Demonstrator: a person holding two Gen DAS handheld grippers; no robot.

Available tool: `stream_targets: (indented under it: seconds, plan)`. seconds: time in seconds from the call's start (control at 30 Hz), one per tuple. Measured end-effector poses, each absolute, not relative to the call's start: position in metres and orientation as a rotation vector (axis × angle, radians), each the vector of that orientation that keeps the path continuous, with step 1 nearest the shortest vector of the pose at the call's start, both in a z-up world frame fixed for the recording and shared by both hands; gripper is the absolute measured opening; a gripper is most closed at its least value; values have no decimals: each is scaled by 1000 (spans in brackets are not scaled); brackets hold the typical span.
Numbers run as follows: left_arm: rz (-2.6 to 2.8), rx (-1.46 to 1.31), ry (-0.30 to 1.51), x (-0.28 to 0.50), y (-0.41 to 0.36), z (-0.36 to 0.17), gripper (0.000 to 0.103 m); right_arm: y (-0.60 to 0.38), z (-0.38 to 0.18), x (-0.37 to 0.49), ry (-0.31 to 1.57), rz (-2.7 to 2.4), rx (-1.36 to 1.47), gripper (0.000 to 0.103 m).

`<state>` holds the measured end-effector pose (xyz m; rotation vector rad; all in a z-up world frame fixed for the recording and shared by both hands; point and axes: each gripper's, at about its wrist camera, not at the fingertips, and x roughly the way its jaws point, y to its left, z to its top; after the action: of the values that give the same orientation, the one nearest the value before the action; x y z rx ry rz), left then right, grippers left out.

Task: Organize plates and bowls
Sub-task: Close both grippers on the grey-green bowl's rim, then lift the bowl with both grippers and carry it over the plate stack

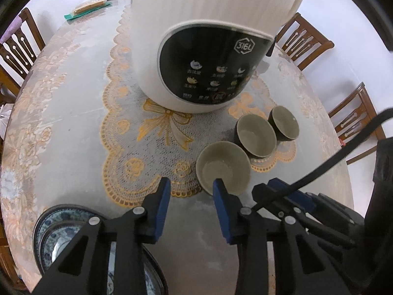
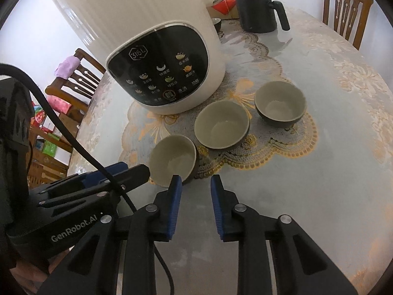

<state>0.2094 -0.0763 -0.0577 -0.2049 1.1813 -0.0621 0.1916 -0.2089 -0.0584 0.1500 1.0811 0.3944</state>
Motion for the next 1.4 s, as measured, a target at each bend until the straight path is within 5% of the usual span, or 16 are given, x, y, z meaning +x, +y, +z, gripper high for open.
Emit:
stream_targets:
  seconds: [0.73, 1.4]
  plan:
    - [-123, -264, 1217, 226, -76, -77, 10, -196, -69, 206, 1089, 416, 156, 13]
    - [-154, -308, 1222, 215, -77, -70, 8, -198, -69, 203, 1100, 411, 181, 12]
